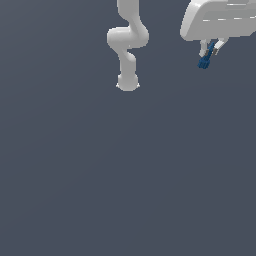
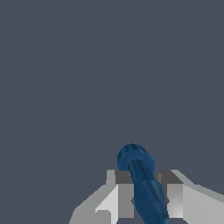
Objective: Pick up the object and move it to a goal position.
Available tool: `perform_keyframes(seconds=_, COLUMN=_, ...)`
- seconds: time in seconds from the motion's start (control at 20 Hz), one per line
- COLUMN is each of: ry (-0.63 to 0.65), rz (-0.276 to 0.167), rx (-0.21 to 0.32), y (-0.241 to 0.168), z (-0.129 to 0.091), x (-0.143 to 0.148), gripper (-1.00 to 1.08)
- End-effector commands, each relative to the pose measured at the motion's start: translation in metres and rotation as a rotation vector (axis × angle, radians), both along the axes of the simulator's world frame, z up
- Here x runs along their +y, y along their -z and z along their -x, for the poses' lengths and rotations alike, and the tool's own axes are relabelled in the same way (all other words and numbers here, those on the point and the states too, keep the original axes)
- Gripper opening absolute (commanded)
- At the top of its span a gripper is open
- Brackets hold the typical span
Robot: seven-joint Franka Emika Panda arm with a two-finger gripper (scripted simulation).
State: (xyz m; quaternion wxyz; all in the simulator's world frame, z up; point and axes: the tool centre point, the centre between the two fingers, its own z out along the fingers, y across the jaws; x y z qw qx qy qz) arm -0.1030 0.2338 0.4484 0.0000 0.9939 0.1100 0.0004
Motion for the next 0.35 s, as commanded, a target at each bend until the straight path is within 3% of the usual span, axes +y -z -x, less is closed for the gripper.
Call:
perform_keyframes(seconds=0.0, ry=0.001, rz=0.000, rx=0.001, y=-0.0053, z=0.0010, x=0.0040, gripper=-1.00)
perform_keyframes(seconds=0.3, ry=0.001, rz=0.000, rx=0.001, y=-0.0058, z=0.0002, x=0.0047, gripper=-1.00)
